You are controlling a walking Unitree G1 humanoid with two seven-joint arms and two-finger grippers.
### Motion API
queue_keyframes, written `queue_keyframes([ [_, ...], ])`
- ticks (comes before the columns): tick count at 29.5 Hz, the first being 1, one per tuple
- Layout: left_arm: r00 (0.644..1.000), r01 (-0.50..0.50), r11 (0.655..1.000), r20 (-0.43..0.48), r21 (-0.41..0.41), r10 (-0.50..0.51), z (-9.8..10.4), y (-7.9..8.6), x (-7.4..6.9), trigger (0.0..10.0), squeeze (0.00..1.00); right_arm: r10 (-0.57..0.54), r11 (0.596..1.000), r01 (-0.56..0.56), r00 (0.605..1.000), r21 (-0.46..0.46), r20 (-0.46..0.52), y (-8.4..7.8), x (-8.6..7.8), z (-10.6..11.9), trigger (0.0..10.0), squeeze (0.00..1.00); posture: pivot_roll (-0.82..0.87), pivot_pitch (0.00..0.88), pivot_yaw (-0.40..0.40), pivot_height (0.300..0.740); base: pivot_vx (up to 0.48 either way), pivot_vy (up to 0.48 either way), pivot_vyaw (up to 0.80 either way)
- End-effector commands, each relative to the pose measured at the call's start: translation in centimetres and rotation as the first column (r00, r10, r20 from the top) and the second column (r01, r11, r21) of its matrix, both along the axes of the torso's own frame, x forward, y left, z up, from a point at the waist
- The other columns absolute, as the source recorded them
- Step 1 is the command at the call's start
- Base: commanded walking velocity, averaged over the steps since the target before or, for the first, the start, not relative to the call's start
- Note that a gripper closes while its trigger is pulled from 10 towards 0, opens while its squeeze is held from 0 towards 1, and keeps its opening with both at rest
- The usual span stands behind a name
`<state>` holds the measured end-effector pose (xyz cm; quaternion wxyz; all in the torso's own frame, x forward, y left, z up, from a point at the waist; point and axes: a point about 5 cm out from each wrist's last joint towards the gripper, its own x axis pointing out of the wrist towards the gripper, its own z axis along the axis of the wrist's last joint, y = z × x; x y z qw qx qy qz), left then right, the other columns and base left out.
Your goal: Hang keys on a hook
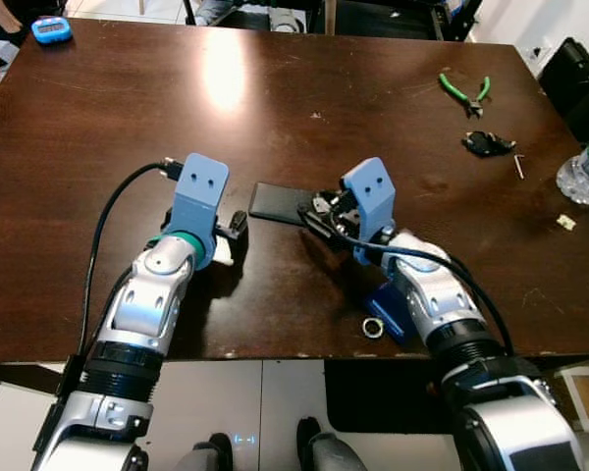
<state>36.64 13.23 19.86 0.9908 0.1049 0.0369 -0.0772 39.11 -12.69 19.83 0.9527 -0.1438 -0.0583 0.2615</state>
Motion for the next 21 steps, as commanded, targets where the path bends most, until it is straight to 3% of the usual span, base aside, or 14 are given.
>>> queue_keyframes([
  [1,0.999,0.002,1.000,-0.035,0.004,-0.002,-0.9,-0.1,-0.2,10.0,0.00,-0.064,0.998,0.064,0.998,0.012,-0.005,-1.3,0.3,0.0,10.0,0.00,-0.14,0.233,0.009,0.740,0.000,0.000,0.00],
  [12,0.999,0.004,1.000,-0.037,0.006,-0.004,-1.0,-0.2,-0.2,10.0,0.00,-0.080,0.997,0.080,0.997,0.008,-0.021,-1.9,0.4,-0.3,10.0,0.00,-0.14,0.241,0.011,0.740,0.000,0.000,0.00],
  [21,0.999,0.000,1.000,-0.038,0.010,0.000,-1.0,-0.1,-0.3,10.0,0.00,-0.061,0.998,0.061,0.997,0.009,-0.047,-0.6,0.3,-1.4,10.0,0.00,-0.13,0.249,0.013,0.740,0.000,0.000,0.00],
])
